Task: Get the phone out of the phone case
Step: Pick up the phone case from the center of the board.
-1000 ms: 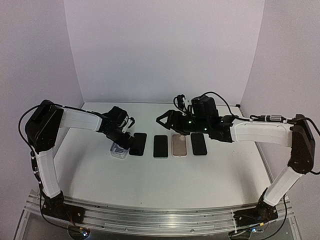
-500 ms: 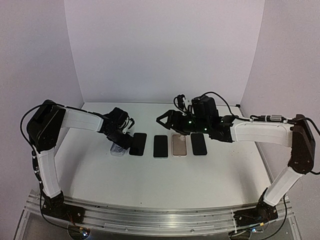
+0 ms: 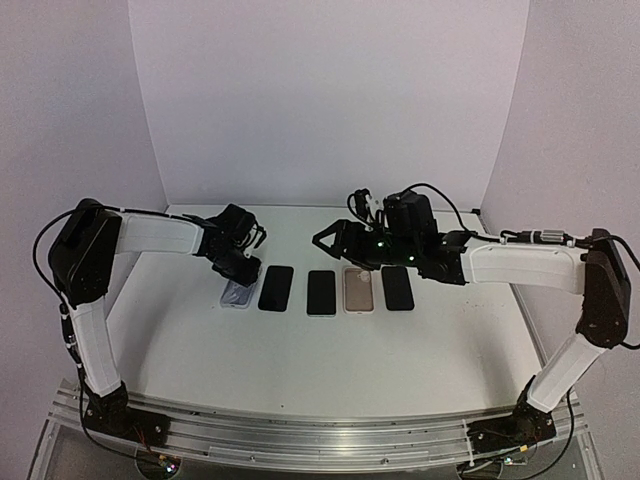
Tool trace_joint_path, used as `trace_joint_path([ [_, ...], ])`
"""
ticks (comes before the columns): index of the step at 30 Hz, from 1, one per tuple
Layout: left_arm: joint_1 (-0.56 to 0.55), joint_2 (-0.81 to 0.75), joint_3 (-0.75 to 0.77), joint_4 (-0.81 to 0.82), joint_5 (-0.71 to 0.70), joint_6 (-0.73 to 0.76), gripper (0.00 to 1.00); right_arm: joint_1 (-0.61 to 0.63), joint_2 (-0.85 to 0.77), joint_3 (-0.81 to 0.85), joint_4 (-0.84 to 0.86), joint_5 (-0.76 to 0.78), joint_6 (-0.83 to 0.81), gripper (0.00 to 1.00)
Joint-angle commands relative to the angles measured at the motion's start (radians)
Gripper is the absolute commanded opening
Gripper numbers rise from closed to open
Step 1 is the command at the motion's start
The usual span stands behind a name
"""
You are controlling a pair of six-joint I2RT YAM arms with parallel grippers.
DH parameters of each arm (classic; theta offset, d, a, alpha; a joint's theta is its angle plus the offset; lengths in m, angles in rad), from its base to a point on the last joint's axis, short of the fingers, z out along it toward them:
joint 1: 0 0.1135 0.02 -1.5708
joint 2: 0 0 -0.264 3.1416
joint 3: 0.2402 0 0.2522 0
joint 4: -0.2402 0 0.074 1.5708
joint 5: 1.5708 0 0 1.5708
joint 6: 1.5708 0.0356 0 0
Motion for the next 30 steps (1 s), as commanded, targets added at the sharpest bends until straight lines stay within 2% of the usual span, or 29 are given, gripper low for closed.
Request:
trace_joint_path([
  [1, 0.003, -0.037, 0.042, -0.042, 0.018, -0.016, 0.01, 0.006, -0.037, 0.019, 0.011, -0.012, -0.019, 0.78],
  [8, 0.004, -0.085, 0.077, -0.094, -0.004, -0.005, 0.00, 0.006, -0.040, 0.024, 0.011, -0.015, -0.028, 0.78],
  [11, 0.004, -0.124, 0.099, -0.107, 0.042, 0.045, 0.00, 0.006, -0.043, 0.033, 0.003, -0.027, -0.058, 0.78],
  [13, 0.004, -0.153, 0.112, -0.106, 0.166, 0.158, 0.00, 0.006, -0.051, 0.051, -0.027, -0.058, -0.114, 0.78],
  [17, 0.004, -0.226, 0.124, -0.167, 0.542, 0.544, 0.00, 0.005, -0.097, 0.116, -0.186, -0.112, -0.347, 0.78],
  [21, 0.003, -0.348, 0.053, -0.201, 0.762, 0.808, 0.00, 0.004, -0.120, 0.138, -0.332, -0.123, -0.531, 0.81],
  [25, 0.002, -0.355, 0.093, -0.342, 0.933, 0.937, 0.00, 0.004, -0.092, 0.140, -0.363, -0.241, -0.647, 0.81],
  [27, -0.003, -0.350, 0.115, -0.376, 0.970, 0.956, 0.00, 0.008, -0.065, 0.166, -0.363, -0.321, -0.681, 0.81],
  [30, -0.009, -0.351, 0.123, -0.389, 0.989, 0.972, 0.00, 0.025, -0.006, 0.221, -0.363, -0.357, -0.692, 0.81],
])
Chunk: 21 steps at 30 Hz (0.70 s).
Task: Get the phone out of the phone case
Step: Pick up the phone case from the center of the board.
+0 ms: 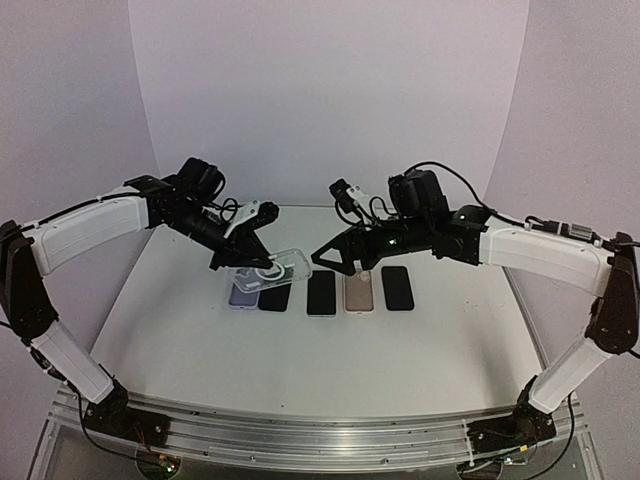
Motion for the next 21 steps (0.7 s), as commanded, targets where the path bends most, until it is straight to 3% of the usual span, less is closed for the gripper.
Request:
trace_joint_path([
  [1, -0.008, 0.005, 0.042, -0.086, 0.142, 0.114, 0.00, 0.026, 0.081, 0.094, -0.035, -0.119, -0.119, 0.81],
  [7, -0.009, 0.006, 0.057, -0.069, 0.157, 0.085, 0.00, 0.060, 0.164, 0.158, -0.035, -0.191, -0.158, 0.71],
  [9, -0.011, 0.006, 0.063, -0.078, 0.166, 0.097, 0.00, 0.065, 0.185, 0.168, -0.034, -0.180, -0.154, 0.57],
  [15, -0.018, 0.005, 0.062, -0.076, 0.168, 0.057, 0.00, 0.065, 0.232, 0.232, -0.032, -0.135, -0.047, 0.00],
  [16, -0.017, 0.001, 0.060, -0.049, 0.156, 0.024, 0.01, 0.061, 0.225, 0.227, -0.031, -0.102, -0.029, 0.00],
  [17, -0.015, -0.004, 0.054, -0.011, 0.134, -0.023, 0.06, 0.052, 0.215, 0.217, -0.030, -0.077, -0.002, 0.00],
  [18, -0.012, -0.012, 0.044, 0.040, 0.107, -0.080, 0.18, 0.040, 0.202, 0.202, -0.028, -0.058, 0.038, 0.00],
  [20, -0.001, -0.034, 0.017, 0.157, 0.008, -0.197, 0.59, -0.015, 0.179, 0.167, -0.016, -0.032, 0.153, 0.00],
  [21, 0.005, -0.051, 0.000, 0.217, -0.039, -0.256, 0.74, -0.046, 0.161, 0.138, -0.011, -0.012, 0.217, 0.00],
])
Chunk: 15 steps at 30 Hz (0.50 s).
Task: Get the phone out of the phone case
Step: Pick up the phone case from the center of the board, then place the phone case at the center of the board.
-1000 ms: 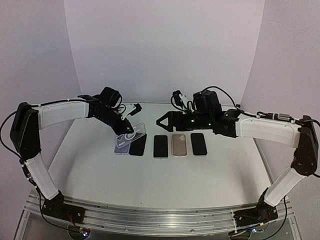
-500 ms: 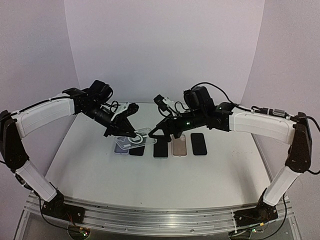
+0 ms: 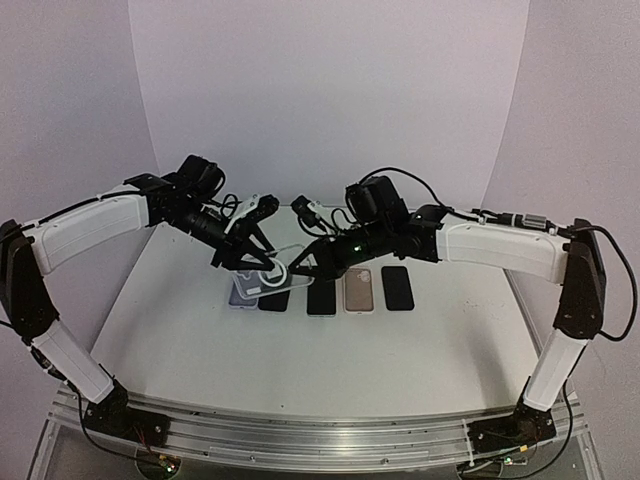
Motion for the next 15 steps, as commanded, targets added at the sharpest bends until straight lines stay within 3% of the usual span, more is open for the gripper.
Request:
trace_joint_path([
  [1, 0.011, -0.071, -0.039, 0.302, -0.159, -0.245, 0.83, -0.139, -0.081, -0.076, 0.045, 0.135, 0.325, 0.00],
  [4, 0.016, -0.113, -0.088, 0.445, -0.290, -0.307, 0.93, -0.260, -0.177, -0.287, 0.208, 0.183, 0.601, 0.00],
  [8, 0.016, -0.126, -0.110, 0.495, -0.393, -0.345, 0.93, -0.375, -0.350, -0.660, 0.583, 0.399, 0.960, 0.00],
  [15, 0.016, -0.158, -0.180, 0.509, -0.398, -0.403, 0.93, -0.403, -0.484, -0.989, 0.724, 0.932, 1.258, 0.00],
])
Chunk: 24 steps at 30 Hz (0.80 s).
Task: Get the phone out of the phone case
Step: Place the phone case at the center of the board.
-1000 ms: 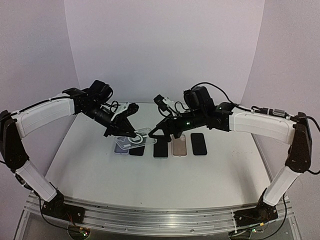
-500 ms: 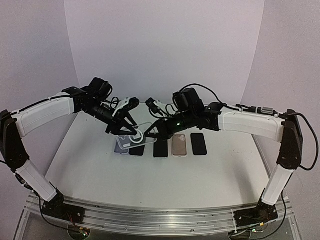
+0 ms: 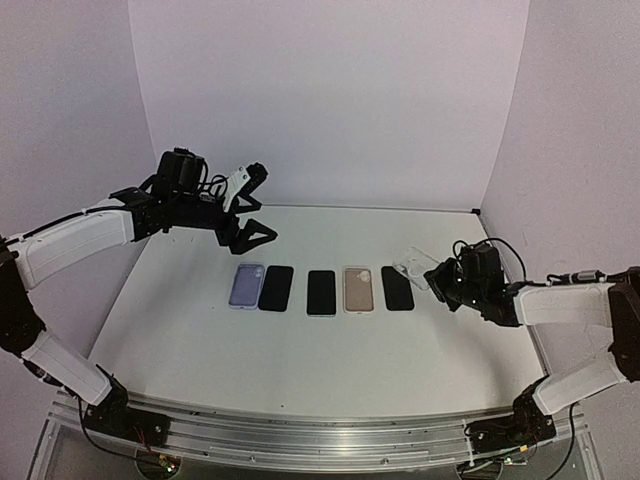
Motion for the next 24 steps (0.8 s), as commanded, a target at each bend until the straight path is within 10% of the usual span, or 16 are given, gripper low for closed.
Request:
trace_joint_path([
  [1, 0.002, -0.052, -0.049, 0.062, -0.022, -0.071, 0.93, 0.010, -0.048, -0.112, 0.217, 0.421, 0.313, 0.00],
  [7, 0.002, -0.070, -0.075, 0.074, -0.030, -0.094, 0.93, -0.002, 0.111, -0.161, 0.296, 0.555, 0.439, 0.00],
  [24, 0.002, -0.117, -0.128, 0.107, -0.073, -0.104, 0.93, -0.030, 0.487, -0.034, 0.430, 0.126, 0.595, 0.00],
])
